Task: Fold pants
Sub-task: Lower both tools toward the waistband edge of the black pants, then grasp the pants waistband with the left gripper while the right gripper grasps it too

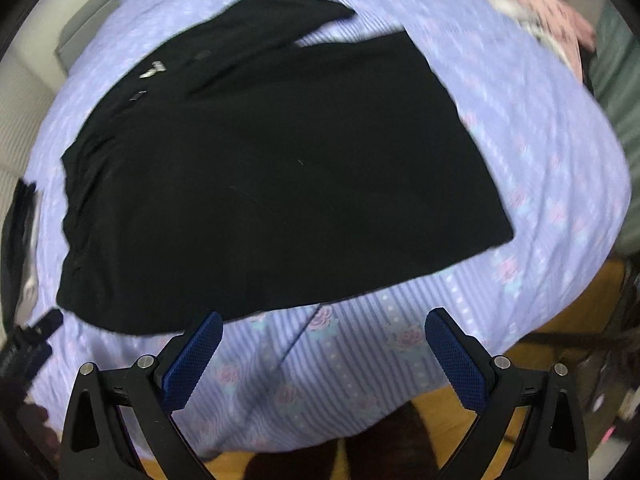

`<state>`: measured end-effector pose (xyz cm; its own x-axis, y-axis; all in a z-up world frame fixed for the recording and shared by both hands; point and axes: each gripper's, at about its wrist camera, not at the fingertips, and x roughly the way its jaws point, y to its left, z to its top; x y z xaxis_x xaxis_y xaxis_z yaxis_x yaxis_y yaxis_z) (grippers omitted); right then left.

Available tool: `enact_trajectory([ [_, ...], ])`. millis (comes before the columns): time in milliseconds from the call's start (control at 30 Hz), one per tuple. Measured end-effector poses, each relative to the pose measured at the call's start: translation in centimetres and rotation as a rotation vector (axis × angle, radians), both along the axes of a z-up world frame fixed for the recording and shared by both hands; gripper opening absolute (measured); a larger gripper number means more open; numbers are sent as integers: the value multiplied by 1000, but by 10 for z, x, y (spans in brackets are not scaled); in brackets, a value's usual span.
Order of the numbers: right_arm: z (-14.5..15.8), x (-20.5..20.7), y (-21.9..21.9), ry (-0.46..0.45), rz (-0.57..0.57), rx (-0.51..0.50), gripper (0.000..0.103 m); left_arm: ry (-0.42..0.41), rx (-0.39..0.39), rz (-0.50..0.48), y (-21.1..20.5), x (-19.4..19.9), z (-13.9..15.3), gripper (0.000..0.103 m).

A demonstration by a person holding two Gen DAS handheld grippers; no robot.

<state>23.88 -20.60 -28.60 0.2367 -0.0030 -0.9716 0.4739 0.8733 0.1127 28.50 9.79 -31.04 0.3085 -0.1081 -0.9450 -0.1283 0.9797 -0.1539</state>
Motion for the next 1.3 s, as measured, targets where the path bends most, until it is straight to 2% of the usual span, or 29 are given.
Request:
enact_trajectory([
  [67,-14,1,-5,-4,-33,46,102,6,0,0,-3,3,-11,99],
  [233,-36,-5,-17,-40,-119,161,98,-6,-13,17,-6,9,-30,98],
  [333,-43,-4,-24,-60,-152,189,98,1,-8,-4,-9,15,-42,97],
  [400,-50,-4,-29,-63,-170,192,98,7,15,-16,-12,20,-50,91],
  [533,-53,-2,-37,-76,-169,175,93,11,26,-38,-19,25,-54,88],
  [633,-55,-5,-45,-84,-187,160,87,12,18,-61,-26,29,-53,71],
  [667,-54,-3,-49,-85,-191,152,84,16,8,-75,-29,30,-51,61],
  [733,-51,0,-55,-85,-202,138,66,23,14,-87,-32,32,-48,50],
  [767,-52,0,-60,-82,-203,125,58,23,21,-92,-34,33,-45,35],
  [800,-50,2,-64,-75,-198,101,40,25,35,-100,-35,34,-42,24],
  [833,-47,4,-67,-71,-189,85,24,28,45,-107,-36,36,-38,21],
  [900,-39,9,-71,-80,-156,62,13,25,40,-129,-37,36,-29,11],
  [1000,-14,15,-70,-113,-118,47,9,11,34,-143,-42,36,-11,10],
  [1267,65,5,-79,-218,-60,-6,9,-67,39,-136,-43,34,43,9],
  [1300,73,17,-76,-236,-52,-13,8,-82,34,-129,-40,34,52,9],
])
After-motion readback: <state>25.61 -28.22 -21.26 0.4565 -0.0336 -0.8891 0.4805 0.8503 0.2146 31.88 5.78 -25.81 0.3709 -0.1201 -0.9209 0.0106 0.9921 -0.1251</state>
